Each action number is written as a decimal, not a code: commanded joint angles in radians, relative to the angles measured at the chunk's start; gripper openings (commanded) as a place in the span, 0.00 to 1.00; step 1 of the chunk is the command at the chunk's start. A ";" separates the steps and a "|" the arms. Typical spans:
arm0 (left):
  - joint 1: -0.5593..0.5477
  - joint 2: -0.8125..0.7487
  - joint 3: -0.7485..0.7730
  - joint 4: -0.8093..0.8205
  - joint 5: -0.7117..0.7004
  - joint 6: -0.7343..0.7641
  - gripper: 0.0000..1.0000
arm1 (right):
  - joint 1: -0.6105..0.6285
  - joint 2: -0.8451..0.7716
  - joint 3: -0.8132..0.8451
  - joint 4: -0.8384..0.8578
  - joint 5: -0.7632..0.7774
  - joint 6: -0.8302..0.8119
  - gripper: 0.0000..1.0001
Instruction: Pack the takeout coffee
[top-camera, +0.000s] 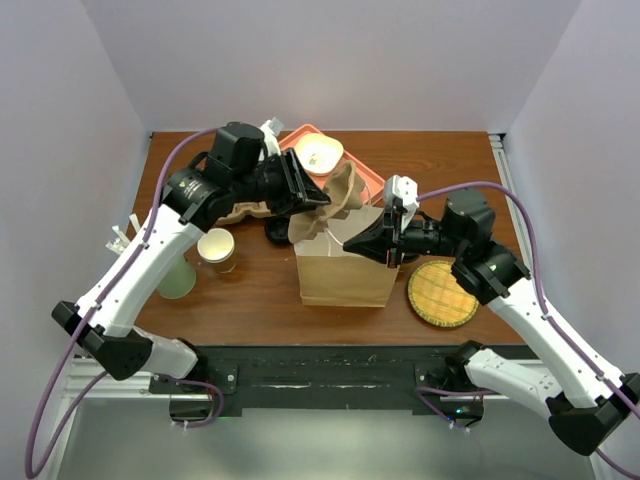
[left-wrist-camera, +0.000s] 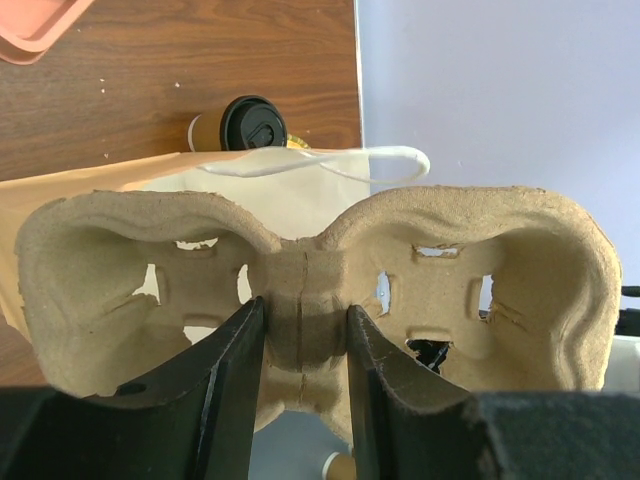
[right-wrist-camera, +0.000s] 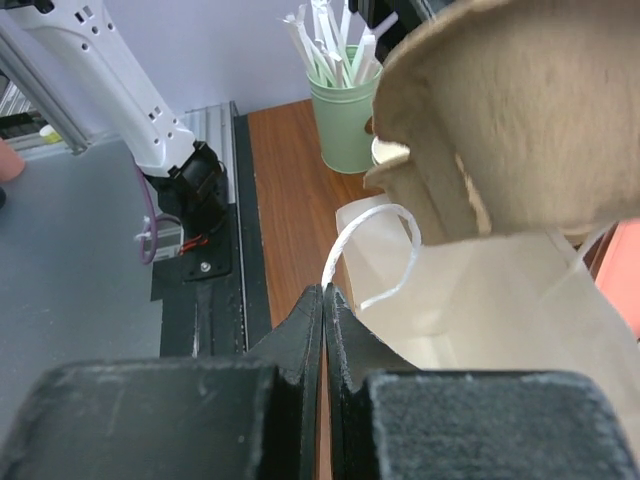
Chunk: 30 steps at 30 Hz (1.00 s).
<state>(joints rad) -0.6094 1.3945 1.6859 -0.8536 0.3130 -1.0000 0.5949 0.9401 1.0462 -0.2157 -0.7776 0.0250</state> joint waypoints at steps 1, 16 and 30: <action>-0.052 0.035 0.060 -0.012 -0.055 0.009 0.25 | 0.009 -0.014 -0.002 0.056 -0.014 -0.019 0.00; -0.148 0.146 0.232 -0.173 -0.184 0.070 0.24 | 0.011 -0.083 -0.023 -0.027 -0.012 -0.125 0.00; -0.151 0.169 0.414 -0.236 -0.198 0.054 0.23 | 0.011 -0.081 -0.026 0.001 0.001 -0.123 0.00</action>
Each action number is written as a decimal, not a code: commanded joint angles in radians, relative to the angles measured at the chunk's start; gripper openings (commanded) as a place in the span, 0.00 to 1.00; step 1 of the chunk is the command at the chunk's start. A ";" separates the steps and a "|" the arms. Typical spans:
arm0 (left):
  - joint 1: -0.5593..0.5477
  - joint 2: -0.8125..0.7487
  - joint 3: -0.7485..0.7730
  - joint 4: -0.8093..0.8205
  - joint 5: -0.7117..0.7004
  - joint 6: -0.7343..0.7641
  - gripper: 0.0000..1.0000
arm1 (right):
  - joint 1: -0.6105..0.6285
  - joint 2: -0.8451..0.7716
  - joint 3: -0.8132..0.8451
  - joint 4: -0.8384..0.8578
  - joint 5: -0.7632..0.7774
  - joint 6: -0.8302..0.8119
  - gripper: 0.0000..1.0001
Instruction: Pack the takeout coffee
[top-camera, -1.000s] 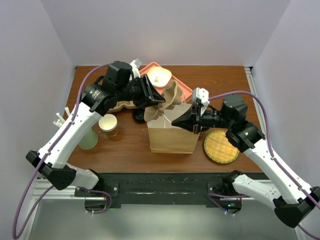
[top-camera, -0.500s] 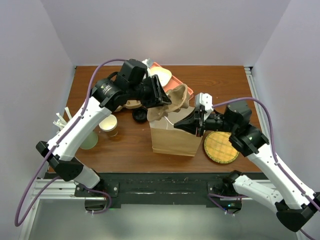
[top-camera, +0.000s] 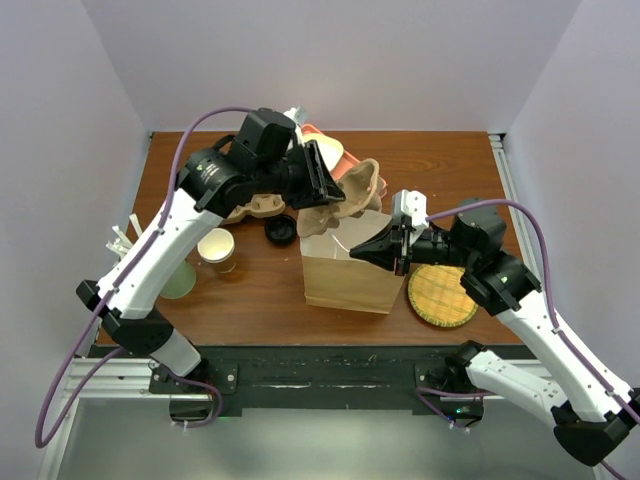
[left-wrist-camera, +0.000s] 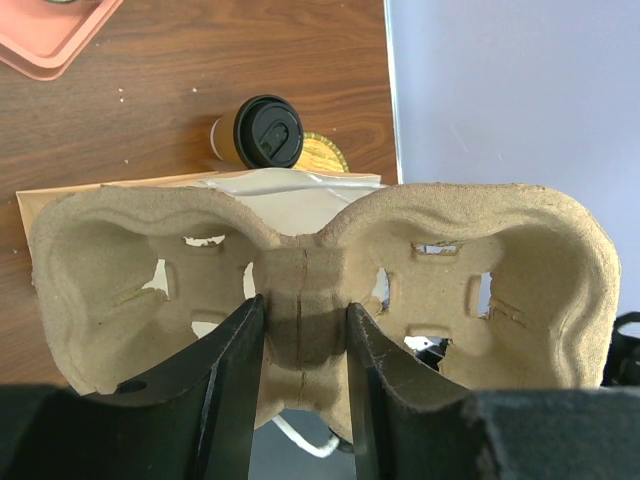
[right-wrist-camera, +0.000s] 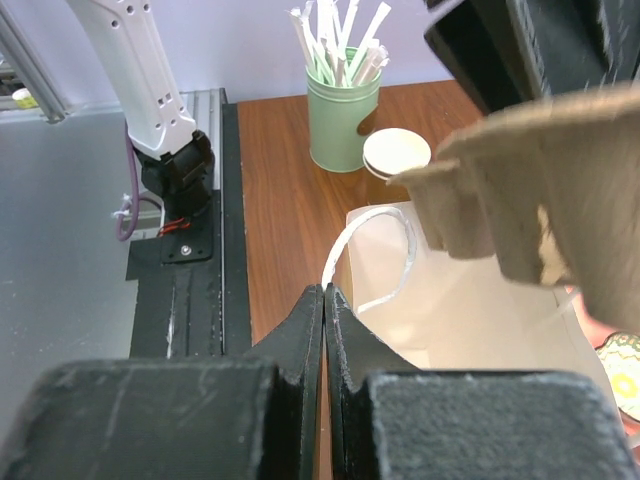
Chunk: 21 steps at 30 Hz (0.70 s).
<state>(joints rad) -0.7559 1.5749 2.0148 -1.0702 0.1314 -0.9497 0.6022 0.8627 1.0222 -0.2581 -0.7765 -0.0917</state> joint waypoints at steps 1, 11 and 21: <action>-0.005 -0.012 0.087 -0.017 -0.004 -0.006 0.23 | 0.004 -0.004 -0.004 0.051 0.002 -0.002 0.00; -0.010 -0.087 -0.083 0.125 0.071 -0.081 0.22 | 0.004 -0.013 -0.014 0.088 0.011 0.026 0.00; -0.022 -0.112 -0.195 0.187 0.099 -0.092 0.22 | 0.005 -0.024 -0.027 0.092 0.013 0.032 0.00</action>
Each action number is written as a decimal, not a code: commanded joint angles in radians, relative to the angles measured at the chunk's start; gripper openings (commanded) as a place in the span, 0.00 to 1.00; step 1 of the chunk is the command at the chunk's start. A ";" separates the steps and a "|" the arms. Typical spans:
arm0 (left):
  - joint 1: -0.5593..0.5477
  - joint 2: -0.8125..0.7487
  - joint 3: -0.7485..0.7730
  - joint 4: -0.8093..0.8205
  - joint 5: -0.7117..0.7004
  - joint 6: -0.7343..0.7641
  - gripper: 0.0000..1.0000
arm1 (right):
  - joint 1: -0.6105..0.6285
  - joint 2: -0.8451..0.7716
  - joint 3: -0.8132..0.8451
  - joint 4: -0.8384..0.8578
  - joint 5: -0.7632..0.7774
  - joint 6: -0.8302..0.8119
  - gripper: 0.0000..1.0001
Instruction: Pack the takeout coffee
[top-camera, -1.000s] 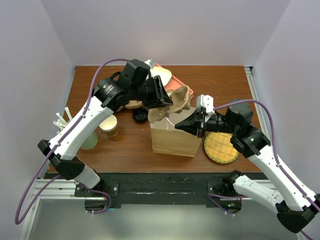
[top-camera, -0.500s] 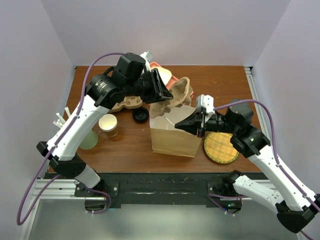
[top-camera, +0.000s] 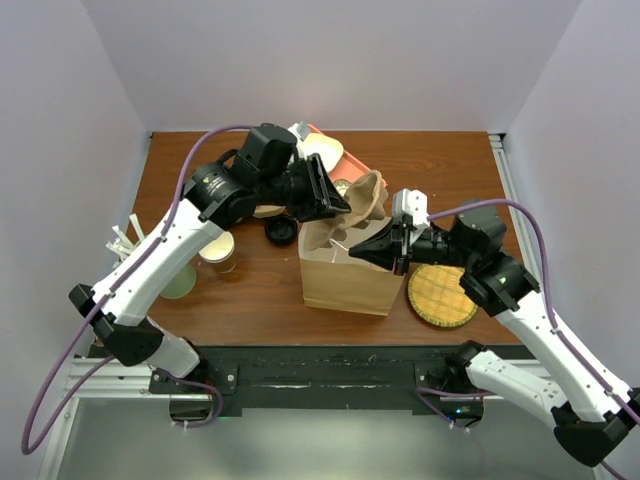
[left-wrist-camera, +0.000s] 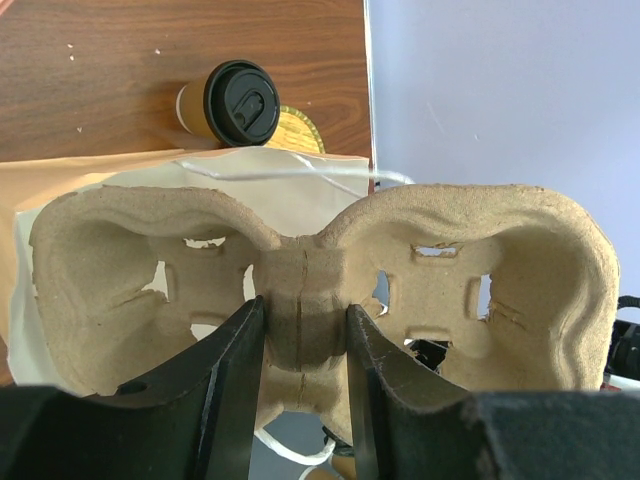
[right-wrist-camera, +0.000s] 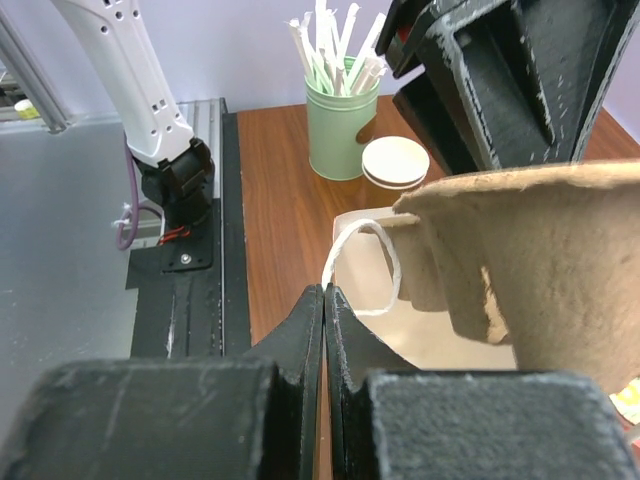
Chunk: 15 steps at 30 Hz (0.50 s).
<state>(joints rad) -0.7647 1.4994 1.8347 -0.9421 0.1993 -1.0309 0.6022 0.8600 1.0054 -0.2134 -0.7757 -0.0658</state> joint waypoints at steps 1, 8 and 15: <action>-0.013 -0.033 -0.015 0.055 0.022 -0.002 0.22 | 0.007 -0.022 -0.010 0.048 0.010 0.006 0.00; -0.013 0.001 0.014 0.016 -0.009 0.048 0.22 | 0.005 -0.029 -0.022 0.054 -0.037 0.014 0.00; -0.016 0.033 0.051 -0.049 -0.046 0.095 0.21 | 0.005 -0.042 -0.053 0.043 -0.109 0.041 0.01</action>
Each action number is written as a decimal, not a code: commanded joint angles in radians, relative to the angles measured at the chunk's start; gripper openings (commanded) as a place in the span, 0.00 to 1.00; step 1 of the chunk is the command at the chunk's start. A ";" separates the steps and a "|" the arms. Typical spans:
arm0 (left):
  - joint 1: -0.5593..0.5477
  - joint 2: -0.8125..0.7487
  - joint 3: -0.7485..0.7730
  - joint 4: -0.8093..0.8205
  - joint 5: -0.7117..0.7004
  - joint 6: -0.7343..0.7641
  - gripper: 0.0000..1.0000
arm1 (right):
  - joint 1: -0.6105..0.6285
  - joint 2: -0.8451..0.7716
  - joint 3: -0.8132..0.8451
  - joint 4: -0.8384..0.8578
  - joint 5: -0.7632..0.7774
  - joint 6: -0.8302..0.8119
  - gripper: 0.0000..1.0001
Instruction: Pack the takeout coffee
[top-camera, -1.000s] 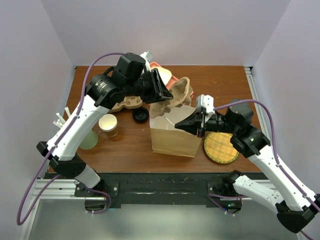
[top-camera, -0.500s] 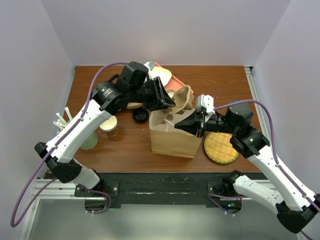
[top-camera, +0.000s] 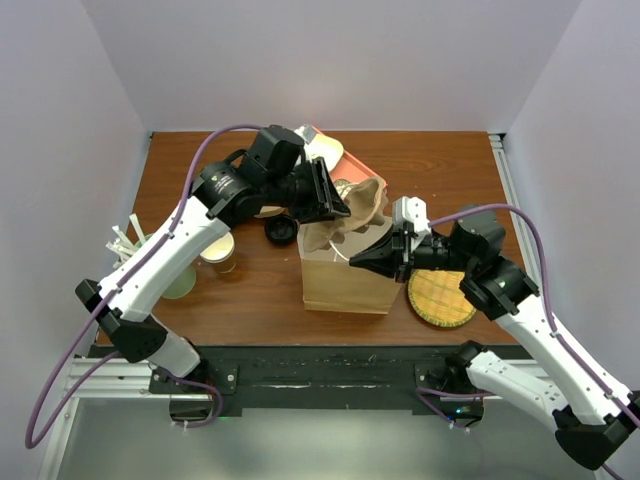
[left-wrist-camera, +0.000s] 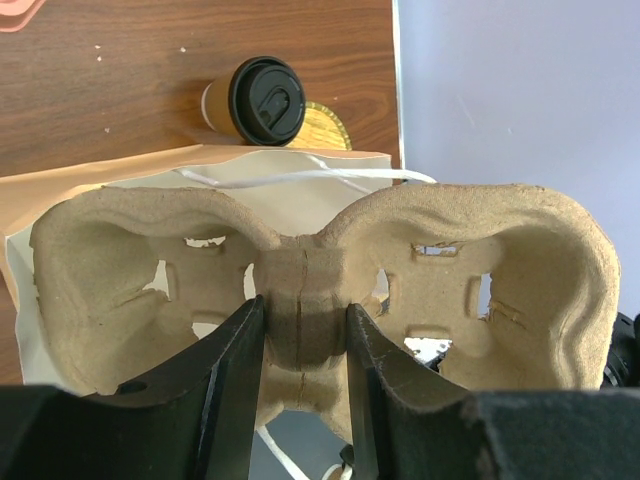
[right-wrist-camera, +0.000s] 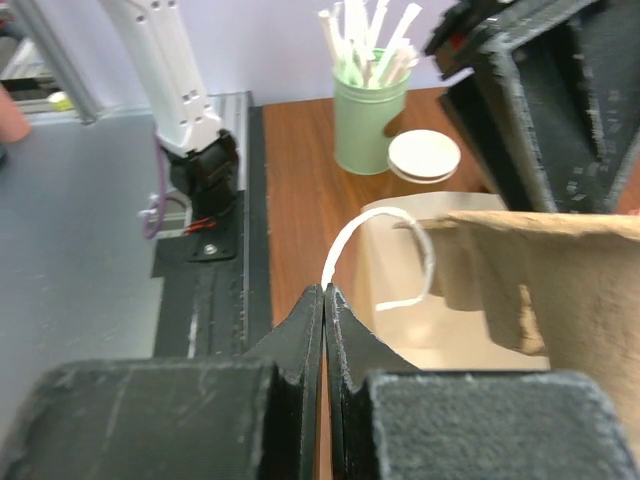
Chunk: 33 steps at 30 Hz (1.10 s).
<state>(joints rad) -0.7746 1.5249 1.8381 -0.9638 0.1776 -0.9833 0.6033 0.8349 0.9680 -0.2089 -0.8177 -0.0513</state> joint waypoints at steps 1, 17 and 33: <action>-0.006 0.007 0.049 -0.035 -0.030 0.054 0.21 | 0.006 -0.020 -0.017 0.043 -0.072 0.034 0.03; -0.012 0.020 0.069 -0.084 -0.033 0.132 0.21 | 0.006 -0.014 -0.040 0.079 -0.175 0.153 0.20; -0.014 0.050 0.102 -0.157 -0.047 0.225 0.21 | 0.004 -0.022 0.184 0.063 0.169 0.498 0.61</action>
<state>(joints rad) -0.7822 1.5684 1.8885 -1.0969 0.1452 -0.8143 0.6044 0.8421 1.0527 -0.1856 -0.7952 0.2928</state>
